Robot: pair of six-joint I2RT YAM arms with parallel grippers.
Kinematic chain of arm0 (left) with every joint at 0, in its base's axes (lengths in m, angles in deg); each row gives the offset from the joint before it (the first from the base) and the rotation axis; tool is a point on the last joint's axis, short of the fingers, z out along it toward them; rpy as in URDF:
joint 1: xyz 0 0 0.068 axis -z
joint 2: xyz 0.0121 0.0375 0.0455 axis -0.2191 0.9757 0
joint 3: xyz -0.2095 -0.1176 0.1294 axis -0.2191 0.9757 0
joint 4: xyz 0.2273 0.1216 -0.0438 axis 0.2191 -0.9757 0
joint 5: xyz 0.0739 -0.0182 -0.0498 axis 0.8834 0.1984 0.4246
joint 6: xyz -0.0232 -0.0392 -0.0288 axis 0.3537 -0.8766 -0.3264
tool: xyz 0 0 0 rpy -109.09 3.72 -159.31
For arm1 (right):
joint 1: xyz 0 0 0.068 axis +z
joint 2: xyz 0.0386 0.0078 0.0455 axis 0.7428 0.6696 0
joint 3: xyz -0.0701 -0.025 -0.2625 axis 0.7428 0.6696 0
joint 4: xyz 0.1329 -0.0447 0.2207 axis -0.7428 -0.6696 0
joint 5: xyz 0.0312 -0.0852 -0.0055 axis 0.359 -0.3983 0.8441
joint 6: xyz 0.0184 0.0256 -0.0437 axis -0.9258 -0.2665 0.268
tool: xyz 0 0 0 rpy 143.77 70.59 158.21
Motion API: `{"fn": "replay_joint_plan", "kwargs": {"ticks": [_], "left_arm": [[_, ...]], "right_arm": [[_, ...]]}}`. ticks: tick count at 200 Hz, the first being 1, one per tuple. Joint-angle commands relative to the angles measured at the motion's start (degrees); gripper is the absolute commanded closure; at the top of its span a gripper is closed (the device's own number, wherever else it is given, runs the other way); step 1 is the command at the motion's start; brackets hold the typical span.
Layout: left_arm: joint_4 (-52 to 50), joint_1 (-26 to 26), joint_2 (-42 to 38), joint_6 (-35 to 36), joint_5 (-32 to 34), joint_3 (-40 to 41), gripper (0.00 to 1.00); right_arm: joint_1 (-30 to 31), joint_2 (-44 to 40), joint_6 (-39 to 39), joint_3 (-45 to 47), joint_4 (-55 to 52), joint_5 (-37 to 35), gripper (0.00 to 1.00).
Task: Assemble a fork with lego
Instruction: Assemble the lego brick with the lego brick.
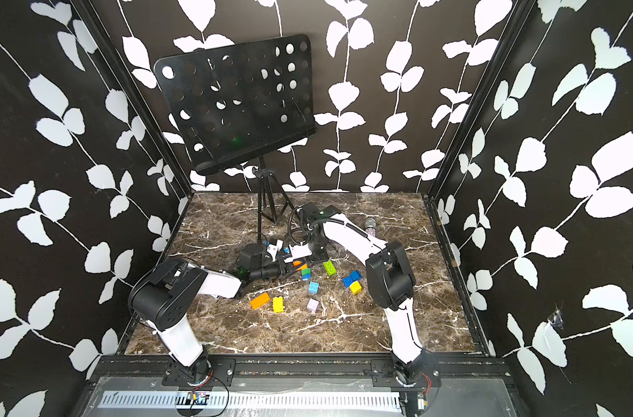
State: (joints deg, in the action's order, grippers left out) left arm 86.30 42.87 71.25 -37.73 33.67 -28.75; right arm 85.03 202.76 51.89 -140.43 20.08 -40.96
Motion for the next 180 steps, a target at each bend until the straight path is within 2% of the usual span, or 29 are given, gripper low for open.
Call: {"fn": "replay_joint_plan", "kwargs": {"ticks": [1,67,125,180], "left_arm": [[-0.2,-0.6,0.5,-0.4,2.2,1.2,0.29],[-5.5,-0.6,-1.9,2.0,1.7,-0.2,0.29],[-8.4,-0.5,-1.7,3.5,2.4,-0.8,0.3],[-5.1,-0.5,-1.0,2.5,1.2,-0.1,0.3]], "right_arm": [[-1.1,0.3,0.7,0.5,-3.2,0.8,0.7],[-1.4,0.1,2.4,0.2,-4.4,1.5,0.71],[-0.5,1.0,0.0,0.3,-3.1,1.5,0.69],[0.5,2.7,-0.9,-1.1,-2.7,0.8,0.68]]}}
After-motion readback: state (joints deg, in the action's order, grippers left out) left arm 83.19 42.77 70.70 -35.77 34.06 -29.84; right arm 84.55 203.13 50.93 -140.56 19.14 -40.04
